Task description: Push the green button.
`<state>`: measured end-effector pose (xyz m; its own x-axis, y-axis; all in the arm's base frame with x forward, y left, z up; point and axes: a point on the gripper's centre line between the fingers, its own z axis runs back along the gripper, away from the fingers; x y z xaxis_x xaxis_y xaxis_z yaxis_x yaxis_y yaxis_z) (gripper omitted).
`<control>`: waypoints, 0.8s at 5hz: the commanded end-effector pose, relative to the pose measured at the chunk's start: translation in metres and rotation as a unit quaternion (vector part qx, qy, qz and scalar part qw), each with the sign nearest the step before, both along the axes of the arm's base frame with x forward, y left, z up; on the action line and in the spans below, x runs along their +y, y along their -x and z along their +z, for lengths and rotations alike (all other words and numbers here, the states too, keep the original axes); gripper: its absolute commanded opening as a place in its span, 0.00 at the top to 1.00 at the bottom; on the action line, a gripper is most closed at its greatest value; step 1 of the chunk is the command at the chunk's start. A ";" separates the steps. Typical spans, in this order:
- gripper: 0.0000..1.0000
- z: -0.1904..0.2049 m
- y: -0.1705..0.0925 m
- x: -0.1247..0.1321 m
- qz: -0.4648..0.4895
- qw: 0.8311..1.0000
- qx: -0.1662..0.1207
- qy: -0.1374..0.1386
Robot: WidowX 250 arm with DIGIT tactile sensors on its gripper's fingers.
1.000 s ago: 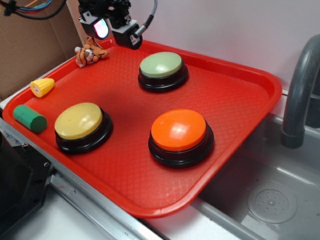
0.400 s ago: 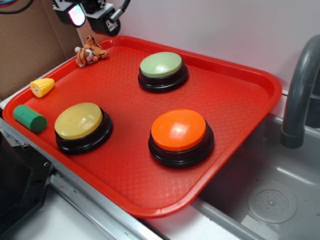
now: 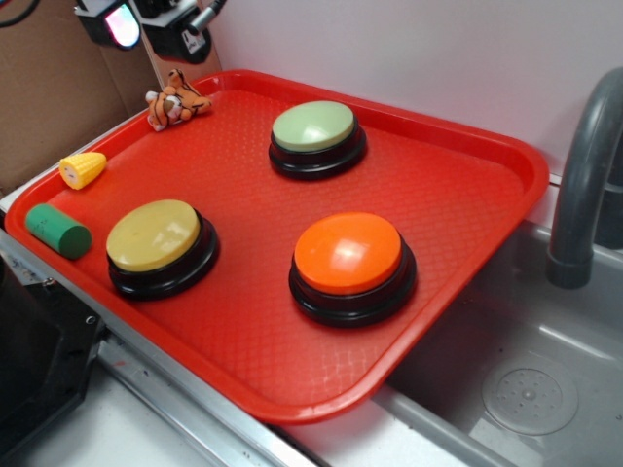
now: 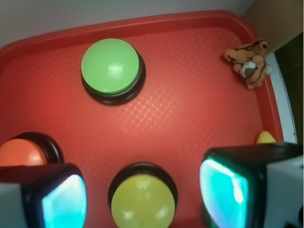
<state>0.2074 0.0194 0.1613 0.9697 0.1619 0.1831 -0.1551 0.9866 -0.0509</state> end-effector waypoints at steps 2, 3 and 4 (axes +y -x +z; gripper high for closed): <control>0.00 0.036 -0.002 0.005 0.040 0.999 -0.009 0.022; 0.00 0.045 -0.004 0.004 0.038 0.999 -0.013 0.012; 0.00 0.047 -0.004 0.006 0.031 0.998 -0.045 0.009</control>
